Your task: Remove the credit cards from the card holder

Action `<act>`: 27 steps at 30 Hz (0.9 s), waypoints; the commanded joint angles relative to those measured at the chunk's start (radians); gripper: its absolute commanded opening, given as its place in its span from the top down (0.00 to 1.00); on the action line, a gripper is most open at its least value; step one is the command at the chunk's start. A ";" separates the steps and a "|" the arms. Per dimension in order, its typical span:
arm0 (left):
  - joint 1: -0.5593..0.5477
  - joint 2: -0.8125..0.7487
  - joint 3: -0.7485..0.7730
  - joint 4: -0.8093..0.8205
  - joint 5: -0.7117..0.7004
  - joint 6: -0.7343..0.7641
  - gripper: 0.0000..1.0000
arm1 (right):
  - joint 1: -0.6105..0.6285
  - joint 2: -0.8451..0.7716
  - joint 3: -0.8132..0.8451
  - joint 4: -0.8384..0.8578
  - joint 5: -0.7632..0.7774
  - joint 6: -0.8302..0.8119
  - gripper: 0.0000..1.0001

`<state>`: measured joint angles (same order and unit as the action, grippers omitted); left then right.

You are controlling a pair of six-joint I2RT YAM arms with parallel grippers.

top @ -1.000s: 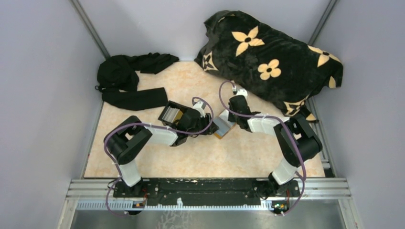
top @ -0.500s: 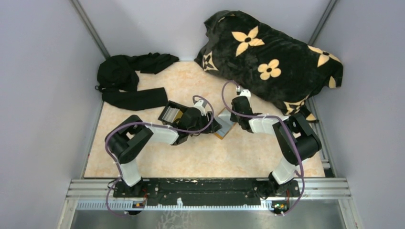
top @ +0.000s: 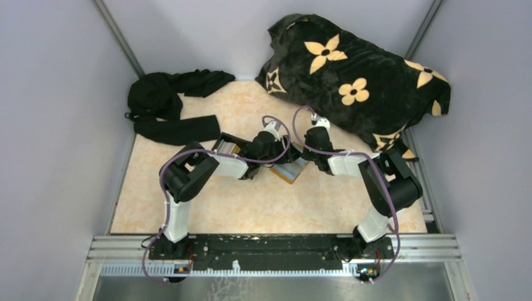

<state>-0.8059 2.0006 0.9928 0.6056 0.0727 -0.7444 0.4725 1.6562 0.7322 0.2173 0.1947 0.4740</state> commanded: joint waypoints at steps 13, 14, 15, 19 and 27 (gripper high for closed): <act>0.011 0.084 0.113 0.020 -0.046 0.015 0.30 | -0.052 -0.245 0.022 -0.177 -0.034 0.019 0.94; 0.010 0.088 0.123 0.011 -0.044 0.018 0.30 | -0.063 -0.246 0.030 -0.182 -0.023 0.020 0.94; 0.011 0.091 0.139 0.003 -0.041 0.023 0.30 | -0.077 -0.240 0.037 -0.185 -0.017 0.019 0.94; 0.011 0.109 0.169 -0.008 -0.028 0.031 0.30 | -0.120 -0.146 0.089 -0.204 -0.026 0.000 0.93; 0.011 0.132 0.202 -0.034 -0.002 0.036 0.29 | -0.140 -0.038 0.105 -0.177 -0.088 -0.017 0.94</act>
<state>-0.8001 2.1082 1.1660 0.5838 0.0467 -0.7258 0.3370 1.6093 0.8192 0.0151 0.1493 0.4717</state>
